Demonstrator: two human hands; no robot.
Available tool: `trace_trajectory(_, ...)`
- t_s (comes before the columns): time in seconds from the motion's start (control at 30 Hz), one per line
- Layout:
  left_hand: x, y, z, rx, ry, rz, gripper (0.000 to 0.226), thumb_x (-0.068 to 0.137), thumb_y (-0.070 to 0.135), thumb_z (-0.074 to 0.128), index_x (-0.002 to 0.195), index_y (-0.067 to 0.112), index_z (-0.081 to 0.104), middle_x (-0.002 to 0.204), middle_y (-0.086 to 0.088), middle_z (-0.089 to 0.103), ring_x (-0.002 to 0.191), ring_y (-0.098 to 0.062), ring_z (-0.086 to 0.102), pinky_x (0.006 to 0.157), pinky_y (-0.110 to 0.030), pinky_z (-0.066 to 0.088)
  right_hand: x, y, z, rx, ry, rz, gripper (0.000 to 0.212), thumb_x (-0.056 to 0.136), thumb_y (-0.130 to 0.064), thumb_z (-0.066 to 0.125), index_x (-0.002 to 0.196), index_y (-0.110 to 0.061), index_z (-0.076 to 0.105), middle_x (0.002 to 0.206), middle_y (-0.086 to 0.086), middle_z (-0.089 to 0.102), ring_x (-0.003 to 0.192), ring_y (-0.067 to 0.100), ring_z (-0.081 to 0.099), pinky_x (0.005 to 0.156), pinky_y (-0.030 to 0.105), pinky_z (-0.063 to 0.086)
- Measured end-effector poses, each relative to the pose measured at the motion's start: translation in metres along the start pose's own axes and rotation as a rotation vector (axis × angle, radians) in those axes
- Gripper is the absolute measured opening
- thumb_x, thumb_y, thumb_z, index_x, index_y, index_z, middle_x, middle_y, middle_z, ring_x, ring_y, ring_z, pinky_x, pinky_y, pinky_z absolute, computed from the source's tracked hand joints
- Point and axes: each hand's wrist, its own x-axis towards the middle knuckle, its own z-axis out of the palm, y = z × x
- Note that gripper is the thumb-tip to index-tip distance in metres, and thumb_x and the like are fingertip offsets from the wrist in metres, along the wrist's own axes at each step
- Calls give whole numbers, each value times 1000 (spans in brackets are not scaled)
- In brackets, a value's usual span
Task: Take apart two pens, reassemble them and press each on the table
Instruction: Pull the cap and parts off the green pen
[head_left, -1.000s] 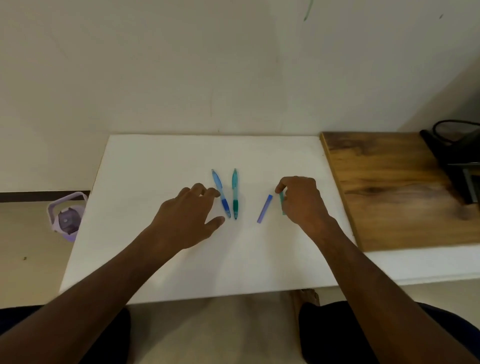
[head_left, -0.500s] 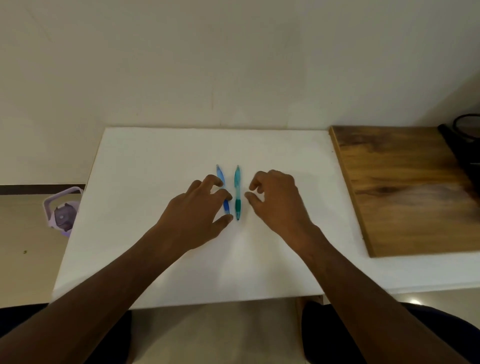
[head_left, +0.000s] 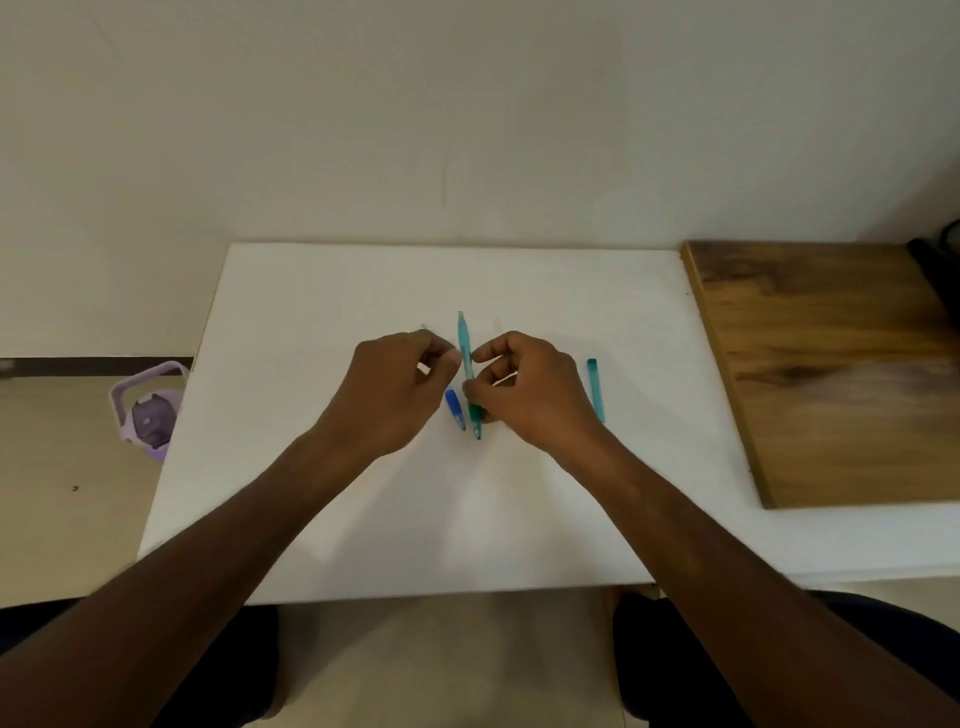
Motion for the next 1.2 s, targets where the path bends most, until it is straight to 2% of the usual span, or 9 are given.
trace_trajectory(0.1,-3,6,1,-178,55,-75,24,102,39,66,107,22,81,95,11,79,77,-1,73,67,-1,46,-19,-1,0,137,-58,-43,32,83,-27,89,107,-19,69,90,-4,79,73,13,80,73,32,68)
trace_trajectory(0.27,-9,7,7,-303,31,-90,18,96,38,75,102,23,84,78,18,77,73,4,75,70,-9,58,-31,10,-10,177,-10,-75,28,84,-32,88,104,-20,72,89,-5,80,77,14,79,76,35,68)
trace_trajectory(0.33,-10,5,11,-363,-87,-115,16,95,35,77,103,21,82,77,14,80,71,1,77,68,-13,61,-29,15,-19,263,82,-42,22,90,-33,82,106,-19,76,89,-3,79,78,14,78,78,36,68)
trace_trajectory(0.43,-14,4,18,-363,-252,-85,9,96,32,77,100,26,81,79,19,80,72,0,78,65,-9,58,-26,18,-27,467,53,22,17,95,-26,77,106,-13,80,87,5,79,76,17,75,82,40,67)
trace_trajectory(0.7,-15,4,27,-372,-285,-66,5,96,37,74,92,35,75,70,29,75,70,4,77,62,-2,51,-17,16,-30,467,-54,122,20,94,-24,78,104,-6,80,81,10,75,73,20,71,86,40,66)
trace_trajectory(0.87,-18,2,29,-422,-358,-113,7,93,40,76,86,38,75,76,26,78,72,3,77,59,-5,53,-6,17,-41,516,102,99,6,93,-17,78,95,-12,81,84,5,78,72,16,69,72,30,61)
trace_trajectory(0.93,-19,0,30,-426,-356,-136,6,92,40,77,89,35,76,77,25,78,72,2,77,58,-6,53,2,24,-53,335,221,53,8,90,-29,82,84,-23,80,75,-6,78,65,11,72,61,22,60)
trace_trajectory(1.0,-18,-2,28,-440,-320,-155,7,91,40,78,93,34,77,77,25,78,70,0,78,57,-6,53,5,34,-57,26,208,20,19,83,-42,87,73,-29,77,67,-16,75,59,4,71,51,22,58)
trace_trajectory(1.2,-16,-2,27,-473,-297,-185,8,88,41,82,86,41,74,78,26,76,68,-4,79,57,-9,56,7,52,-38,-403,107,60,36,77,-54,89,62,-29,69,64,-15,66,62,8,64,56,18,43)
